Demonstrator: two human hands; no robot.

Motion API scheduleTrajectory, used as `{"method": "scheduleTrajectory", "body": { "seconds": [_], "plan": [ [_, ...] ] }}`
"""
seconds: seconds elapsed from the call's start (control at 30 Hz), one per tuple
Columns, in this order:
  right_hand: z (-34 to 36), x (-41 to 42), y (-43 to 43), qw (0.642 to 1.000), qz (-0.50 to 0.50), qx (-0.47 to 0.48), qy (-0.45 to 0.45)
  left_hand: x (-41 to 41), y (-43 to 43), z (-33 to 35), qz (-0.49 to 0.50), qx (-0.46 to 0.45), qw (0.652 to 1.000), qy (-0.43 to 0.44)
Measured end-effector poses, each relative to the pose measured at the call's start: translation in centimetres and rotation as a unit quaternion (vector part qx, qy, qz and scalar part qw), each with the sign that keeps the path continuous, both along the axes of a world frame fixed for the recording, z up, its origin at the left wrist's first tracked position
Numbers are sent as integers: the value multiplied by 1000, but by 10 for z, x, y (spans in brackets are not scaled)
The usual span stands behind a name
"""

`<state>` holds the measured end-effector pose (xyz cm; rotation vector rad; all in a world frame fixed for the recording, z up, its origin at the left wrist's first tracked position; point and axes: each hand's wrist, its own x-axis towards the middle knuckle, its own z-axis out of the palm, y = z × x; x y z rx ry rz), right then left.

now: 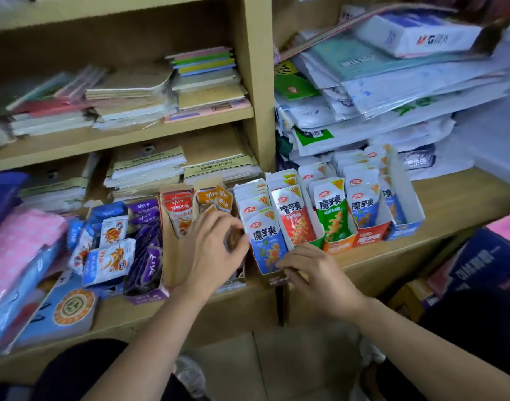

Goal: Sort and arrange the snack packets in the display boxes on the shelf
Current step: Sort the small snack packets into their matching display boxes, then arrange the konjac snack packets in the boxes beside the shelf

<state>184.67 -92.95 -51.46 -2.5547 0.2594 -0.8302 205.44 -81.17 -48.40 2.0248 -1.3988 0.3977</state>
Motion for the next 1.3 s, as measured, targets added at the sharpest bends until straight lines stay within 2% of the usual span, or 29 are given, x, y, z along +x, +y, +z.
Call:
{"method": "scheduleTrajectory", "body": {
  "seconds": [0.13,0.23,0.3,0.5,0.67,0.77,0.87,1.03,1.1,1.2,1.3],
  "plan": [
    [3,-3,4,993,-106,48,-34,-8,-24,14,46,92,992,-79],
    [-1,-6,5,991,-108,84,0,-14,-40,16,72,159,973,-152],
    [-3,-5,7,991,-103,81,16,-12,-46,15,78,172,970,-155],
    [-11,-4,3,994,-64,88,15,-8,-48,18,63,155,983,-73],
    [-14,-5,-1,995,-53,88,6,6,-25,28,-18,156,980,125],
    [-14,-3,-1,995,-52,90,-1,10,-9,37,-60,145,970,186],
    [-13,-3,0,994,-56,92,-9,2,-8,38,-49,117,979,160],
    [-12,-6,-2,991,-43,126,-13,-16,-21,30,8,97,994,41],
    [-6,-12,-8,984,-24,176,11,-22,-27,29,29,143,989,0],
    [8,-25,-24,972,-19,229,42,-28,-33,29,41,230,972,-10],
    [16,-41,-48,977,-132,167,-22,-30,-36,31,37,259,965,14]
  ]
}}
